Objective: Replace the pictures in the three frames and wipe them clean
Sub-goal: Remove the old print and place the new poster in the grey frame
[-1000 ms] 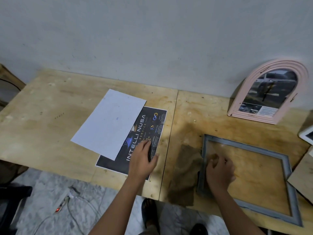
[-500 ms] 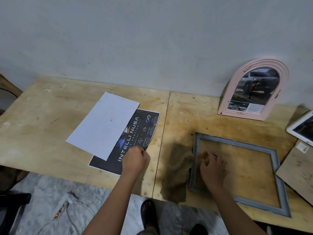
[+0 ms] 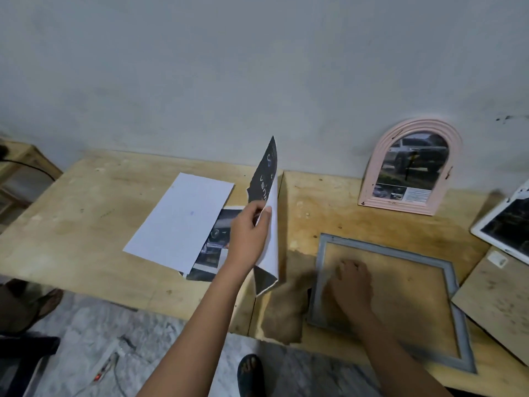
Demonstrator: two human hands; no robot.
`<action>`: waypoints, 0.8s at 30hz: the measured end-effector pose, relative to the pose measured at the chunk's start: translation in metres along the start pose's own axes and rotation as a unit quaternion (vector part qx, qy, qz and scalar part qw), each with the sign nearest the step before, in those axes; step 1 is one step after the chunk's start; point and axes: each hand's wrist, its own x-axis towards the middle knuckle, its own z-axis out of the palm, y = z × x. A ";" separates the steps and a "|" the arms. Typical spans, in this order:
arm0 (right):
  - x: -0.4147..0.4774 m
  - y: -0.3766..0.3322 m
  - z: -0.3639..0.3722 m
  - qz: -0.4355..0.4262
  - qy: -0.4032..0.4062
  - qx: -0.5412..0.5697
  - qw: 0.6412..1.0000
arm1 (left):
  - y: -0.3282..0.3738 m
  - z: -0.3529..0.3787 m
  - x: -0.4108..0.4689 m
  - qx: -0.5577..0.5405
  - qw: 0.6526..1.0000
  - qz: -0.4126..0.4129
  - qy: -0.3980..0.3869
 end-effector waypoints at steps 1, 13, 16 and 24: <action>-0.001 -0.002 -0.006 0.001 0.014 0.060 0.998 | 0.013 0.007 -0.003 -0.070 0.997 -0.017 0.022; 0.002 0.014 -0.128 0.155 -0.192 0.766 0.594 | 0.039 0.126 -0.072 -0.354 0.914 -0.190 0.050; 0.012 0.051 -0.141 0.152 -0.134 0.661 0.723 | 0.020 0.150 -0.102 -0.344 0.914 -0.211 -0.034; 0.009 0.161 -0.137 0.288 -0.109 0.316 0.897 | -0.041 0.136 -0.107 -0.273 0.891 -0.362 -0.013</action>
